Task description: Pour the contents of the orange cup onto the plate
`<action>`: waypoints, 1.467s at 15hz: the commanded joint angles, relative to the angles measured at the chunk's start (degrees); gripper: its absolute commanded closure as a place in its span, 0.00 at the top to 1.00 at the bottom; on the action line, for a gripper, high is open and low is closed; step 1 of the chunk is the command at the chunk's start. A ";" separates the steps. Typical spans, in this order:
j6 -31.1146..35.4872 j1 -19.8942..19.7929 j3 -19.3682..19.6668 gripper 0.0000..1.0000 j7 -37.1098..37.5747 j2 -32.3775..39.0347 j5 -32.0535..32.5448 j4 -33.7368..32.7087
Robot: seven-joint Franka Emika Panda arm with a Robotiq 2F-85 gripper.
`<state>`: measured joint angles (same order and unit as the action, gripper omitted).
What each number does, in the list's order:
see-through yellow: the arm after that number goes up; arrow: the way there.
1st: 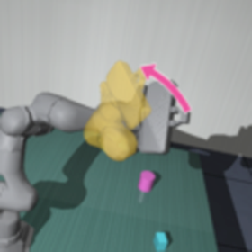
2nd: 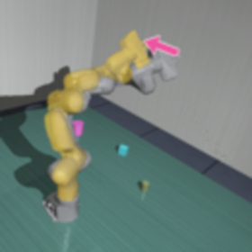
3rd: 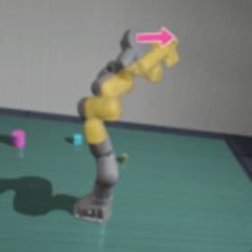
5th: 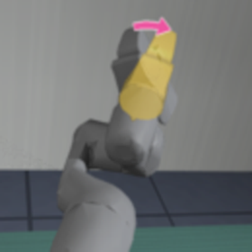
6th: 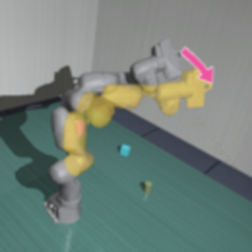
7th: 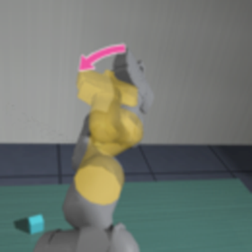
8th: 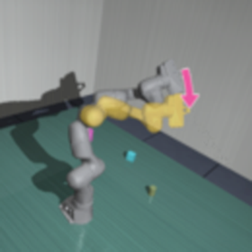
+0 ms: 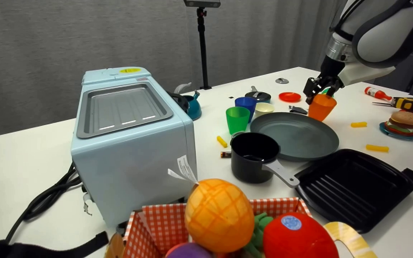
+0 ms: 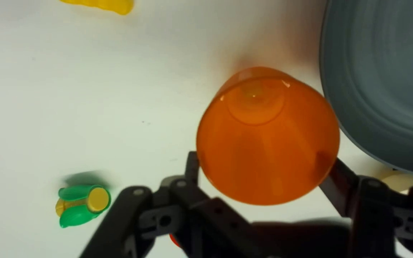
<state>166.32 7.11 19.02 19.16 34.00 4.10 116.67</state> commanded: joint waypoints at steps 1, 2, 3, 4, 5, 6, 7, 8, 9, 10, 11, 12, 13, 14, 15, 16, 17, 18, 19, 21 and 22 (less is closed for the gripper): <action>-2.26 2.21 2.24 1.00 2.40 0.61 0.64 -1.27; -1.58 2.55 2.64 1.00 2.65 0.69 0.82 -1.17; -2.01 2.64 2.67 1.00 2.67 0.59 0.72 -1.20; -2.35 2.86 2.91 1.00 2.91 0.59 0.67 -1.29; -2.33 2.94 2.97 1.00 2.99 0.59 0.64 -1.32; -2.35 2.99 2.99 1.00 3.09 0.52 0.59 -1.28; -2.39 3.00 3.00 1.00 3.14 0.49 0.54 -1.30; -2.57 2.91 2.89 1.00 3.13 0.45 0.44 -1.37; -2.57 2.83 2.82 1.00 3.12 0.33 0.37 -1.37; -2.59 3.04 3.10 1.00 3.51 0.19 0.35 -1.33; -2.89 2.85 2.94 1.00 3.53 -0.26 0.14 -1.29; -2.97 2.66 2.76 1.00 3.51 -0.69 0.01 -1.22; -2.17 3.02 3.19 1.00 4.03 -1.23 0.13 -0.97; -2.22 2.82 2.98 1.00 4.03 -1.93 0.01 -0.84; -2.34 2.35 2.47 1.00 3.73 -2.99 -0.24 -0.66; -2.57 2.03 2.10 1.00 3.50 -3.88 -0.40 -0.56; -2.93 1.51 1.52 1.00 3.00 -5.11 -0.61 -0.36; -2.97 1.15 1.16 1.00 2.69 -6.23 -0.73 -0.14; -3.01 0.77 0.76 1.00 2.45 -7.32 -0.87 0.07; -2.65 -0.10 -0.05 1.00 1.84 -9.79 -1.09 0.74; -2.76 -0.67 -0.68 1.00 1.47 -11.10 -1.35 1.05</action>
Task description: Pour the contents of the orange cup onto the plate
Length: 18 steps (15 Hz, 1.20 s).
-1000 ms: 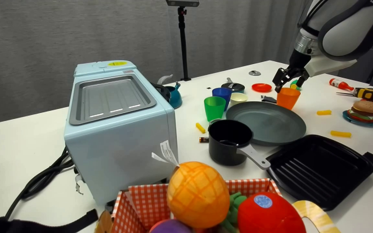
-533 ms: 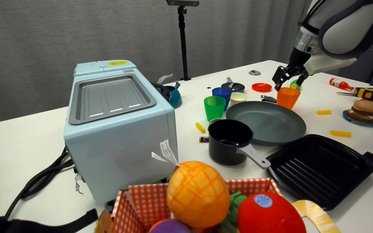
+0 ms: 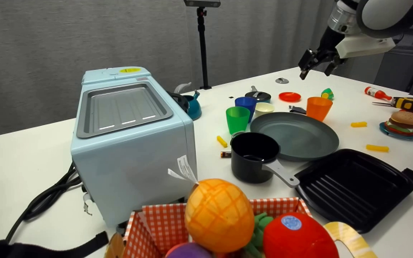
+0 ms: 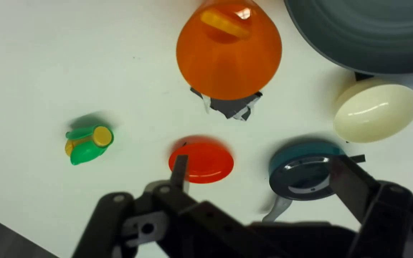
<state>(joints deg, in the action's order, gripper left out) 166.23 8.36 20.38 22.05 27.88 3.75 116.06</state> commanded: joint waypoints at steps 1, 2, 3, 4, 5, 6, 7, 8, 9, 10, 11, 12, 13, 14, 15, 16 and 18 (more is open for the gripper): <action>-2.74 -2.56 -2.66 1.00 -1.78 -6.18 -1.27 1.95; -2.90 -3.37 -3.47 1.00 -2.34 -7.53 -1.70 2.32; -2.87 -4.37 -4.47 1.00 -3.07 -8.90 -2.32 2.80; -2.82 -5.32 -5.37 1.00 -3.69 -10.13 -2.97 3.27; -2.89 -6.39 -6.37 1.00 -4.52 -11.26 -3.74 3.66; -2.96 -7.58 -7.42 1.00 -5.59 -12.50 -4.66 4.17; -3.02 -8.79 -8.45 1.00 -6.71 -13.68 -5.64 4.58; -3.12 -9.83 -9.36 1.00 -7.80 -14.87 -6.63 5.14; -3.37 -10.92 -10.23 1.00 -8.91 -16.24 -7.79 5.80; -3.44 -11.96 -10.99 1.00 -10.07 -17.42 -8.96 6.43; -0.40 -10.07 -9.29 1.00 -6.61 -13.07 -6.36 3.94; -0.88 -10.96 -9.95 1.00 -7.56 -14.19 -7.05 4.47; -1.42 -11.43 -10.27 1.00 -8.01 -15.08 -7.27 4.86; -1.81 -11.65 -10.40 1.00 -8.17 -15.68 -7.33 5.23; -1.87 -11.68 -10.47 1.00 -8.18 -15.96 -7.35 5.48; -1.87 -11.67 -10.55 1.00 -8.18 -16.05 -7.36 5.67; -1.87 -11.68 -10.65 1.00 -8.24 -16.04 -7.42 5.83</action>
